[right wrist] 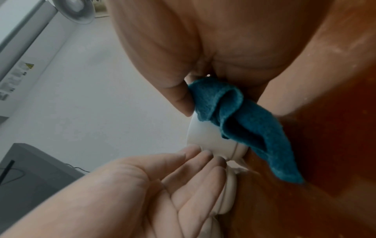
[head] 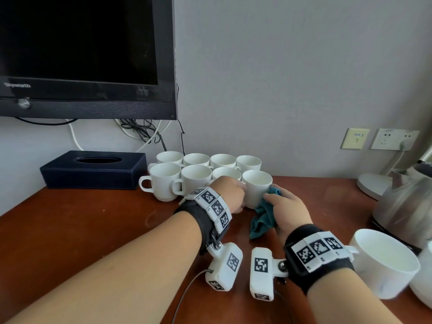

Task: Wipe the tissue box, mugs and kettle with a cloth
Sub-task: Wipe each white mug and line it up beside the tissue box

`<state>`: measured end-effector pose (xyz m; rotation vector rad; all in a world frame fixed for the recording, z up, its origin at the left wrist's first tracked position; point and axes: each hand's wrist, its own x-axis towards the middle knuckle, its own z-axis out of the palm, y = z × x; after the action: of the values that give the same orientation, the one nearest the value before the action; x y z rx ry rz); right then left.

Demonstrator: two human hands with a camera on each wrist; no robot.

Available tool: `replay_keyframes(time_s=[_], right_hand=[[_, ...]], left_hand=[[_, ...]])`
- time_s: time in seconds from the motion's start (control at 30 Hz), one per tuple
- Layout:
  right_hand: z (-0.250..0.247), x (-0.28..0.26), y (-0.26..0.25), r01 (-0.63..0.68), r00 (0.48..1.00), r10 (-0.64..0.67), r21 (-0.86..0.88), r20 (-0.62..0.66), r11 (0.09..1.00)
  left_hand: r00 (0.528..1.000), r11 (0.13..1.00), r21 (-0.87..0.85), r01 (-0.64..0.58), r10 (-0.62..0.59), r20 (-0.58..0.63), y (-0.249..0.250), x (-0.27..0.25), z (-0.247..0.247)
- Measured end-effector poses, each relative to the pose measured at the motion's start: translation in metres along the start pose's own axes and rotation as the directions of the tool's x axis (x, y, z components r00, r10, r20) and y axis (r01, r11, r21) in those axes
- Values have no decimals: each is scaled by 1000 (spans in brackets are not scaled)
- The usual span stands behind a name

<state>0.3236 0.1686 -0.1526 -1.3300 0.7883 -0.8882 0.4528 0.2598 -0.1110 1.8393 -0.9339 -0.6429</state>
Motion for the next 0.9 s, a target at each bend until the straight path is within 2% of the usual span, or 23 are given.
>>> replay_keyframes(time_s=[0.3,0.67,0.9], right_hand=[[0,9,-1,30,998,-28,-34,58,999],[-1,17,5,28,999,-28,12,36,1000],[-1,20,1,21,999,-21,-24,29,999]], left_hand=[[999,1000,21,-4,3,40,-1,0,2],[998,1000,24,15,-17,63,2,3,5],[994,999,-6,47,-46,97,5,2,5]])
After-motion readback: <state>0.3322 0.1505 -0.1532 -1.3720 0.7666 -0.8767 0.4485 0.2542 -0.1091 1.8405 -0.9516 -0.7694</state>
